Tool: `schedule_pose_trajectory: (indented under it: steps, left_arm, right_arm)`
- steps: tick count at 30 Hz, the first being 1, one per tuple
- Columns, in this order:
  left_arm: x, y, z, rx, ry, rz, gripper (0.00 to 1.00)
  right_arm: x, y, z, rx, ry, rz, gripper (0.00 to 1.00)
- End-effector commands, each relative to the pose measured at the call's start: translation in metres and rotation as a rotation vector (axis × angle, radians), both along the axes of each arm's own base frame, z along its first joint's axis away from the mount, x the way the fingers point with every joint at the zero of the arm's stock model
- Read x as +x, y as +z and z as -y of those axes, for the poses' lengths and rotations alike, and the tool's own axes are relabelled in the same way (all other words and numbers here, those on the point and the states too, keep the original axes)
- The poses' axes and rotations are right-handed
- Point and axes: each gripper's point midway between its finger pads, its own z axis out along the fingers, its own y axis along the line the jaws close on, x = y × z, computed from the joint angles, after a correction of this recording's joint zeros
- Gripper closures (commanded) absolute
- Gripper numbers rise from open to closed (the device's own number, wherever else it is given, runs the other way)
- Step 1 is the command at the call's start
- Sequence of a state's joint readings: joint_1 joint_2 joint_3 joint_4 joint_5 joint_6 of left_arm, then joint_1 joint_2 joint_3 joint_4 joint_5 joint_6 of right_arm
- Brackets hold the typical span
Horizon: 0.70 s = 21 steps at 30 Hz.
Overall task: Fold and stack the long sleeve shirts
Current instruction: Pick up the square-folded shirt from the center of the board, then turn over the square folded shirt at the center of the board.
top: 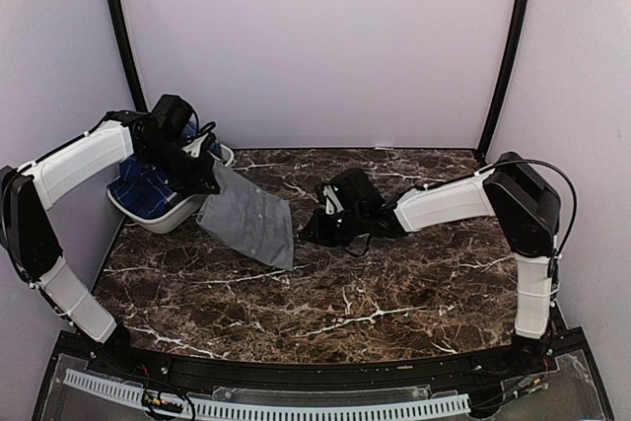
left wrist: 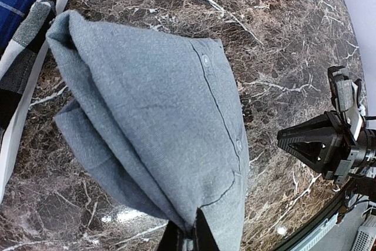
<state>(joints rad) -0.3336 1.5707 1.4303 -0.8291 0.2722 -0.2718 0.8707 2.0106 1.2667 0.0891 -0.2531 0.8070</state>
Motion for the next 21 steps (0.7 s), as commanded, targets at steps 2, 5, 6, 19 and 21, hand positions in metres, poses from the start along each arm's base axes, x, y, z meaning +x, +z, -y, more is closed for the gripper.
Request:
schedule_pose_trajectory:
  steps: [2,5,6,19,21]
  left_arm:
    - [-0.007,0.022,-0.003,-0.016,-0.018,0.038,1.00]
    - [-0.009,0.027,-0.002,-0.023,-0.020,0.046,1.00]
    - [-0.009,0.028,-0.002,-0.028,-0.021,0.046,1.00]
    - [-0.001,0.052,0.015,-0.128,-0.041,0.082,1.00]
    - [0.005,0.062,0.025,-0.192,-0.045,0.096,1.00]
  right_arm:
    - [0.011,0.004,-0.025,0.041,-0.020,0.028,0.88]
    - [0.018,-0.005,-0.035,0.034,-0.033,0.029,0.89]
    - [0.022,-0.007,-0.040,0.035,-0.043,0.030,0.89]
    - [0.012,-0.028,-0.133,0.153,0.036,-0.051,0.89]
    - [-0.003,-0.017,-0.159,0.212,0.107,-0.063,0.87]
